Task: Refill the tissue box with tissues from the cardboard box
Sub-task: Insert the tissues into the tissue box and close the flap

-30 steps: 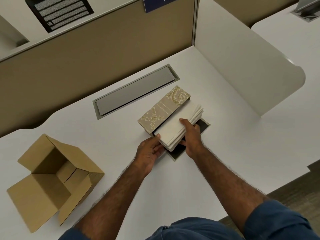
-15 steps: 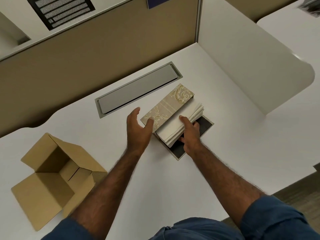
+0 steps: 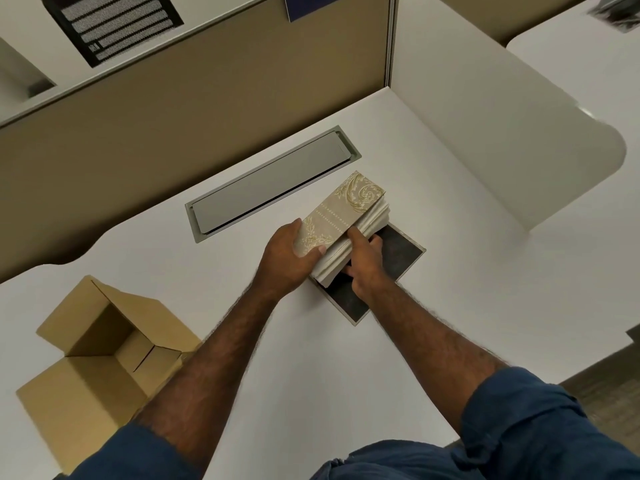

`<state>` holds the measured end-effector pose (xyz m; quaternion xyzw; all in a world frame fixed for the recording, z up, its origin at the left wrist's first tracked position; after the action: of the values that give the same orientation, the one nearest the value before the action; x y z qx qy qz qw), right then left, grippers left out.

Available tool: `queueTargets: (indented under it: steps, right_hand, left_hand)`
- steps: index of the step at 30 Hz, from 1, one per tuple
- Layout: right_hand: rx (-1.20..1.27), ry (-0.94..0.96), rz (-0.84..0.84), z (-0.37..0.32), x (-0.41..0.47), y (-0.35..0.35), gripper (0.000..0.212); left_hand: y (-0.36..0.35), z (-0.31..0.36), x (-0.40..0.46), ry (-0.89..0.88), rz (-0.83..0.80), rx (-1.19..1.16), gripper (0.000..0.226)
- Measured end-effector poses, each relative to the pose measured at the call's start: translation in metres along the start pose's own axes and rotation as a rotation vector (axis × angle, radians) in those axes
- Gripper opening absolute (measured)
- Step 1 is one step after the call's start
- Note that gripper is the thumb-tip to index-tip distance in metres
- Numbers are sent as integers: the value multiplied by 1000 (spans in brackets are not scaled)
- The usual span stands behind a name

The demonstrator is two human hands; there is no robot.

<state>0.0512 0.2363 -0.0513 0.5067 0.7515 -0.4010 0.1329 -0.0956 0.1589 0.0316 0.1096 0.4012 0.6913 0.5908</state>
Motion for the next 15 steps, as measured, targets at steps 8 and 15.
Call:
queueTargets:
  steps: [8,15]
  right_hand:
    - [-19,-24,-18,0,6,-8,47]
    - [-5,-15,-28,-1,7,-8,51]
  left_hand:
    - [-3,0,1,-17,0,37,75]
    - [-2,1,1,-28,11,43,73]
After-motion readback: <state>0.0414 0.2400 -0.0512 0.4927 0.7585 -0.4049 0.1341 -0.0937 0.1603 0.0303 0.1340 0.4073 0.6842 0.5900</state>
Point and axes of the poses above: each hand's wrist, its own x-axis towards the middle knuckle, its own y-axis out of the back of the hand, z = x × y, the point moved 5 cm from there along x, towards the middle knuckle, and after that the axes turned 15 degrees about -z, right-handed, at the moved point
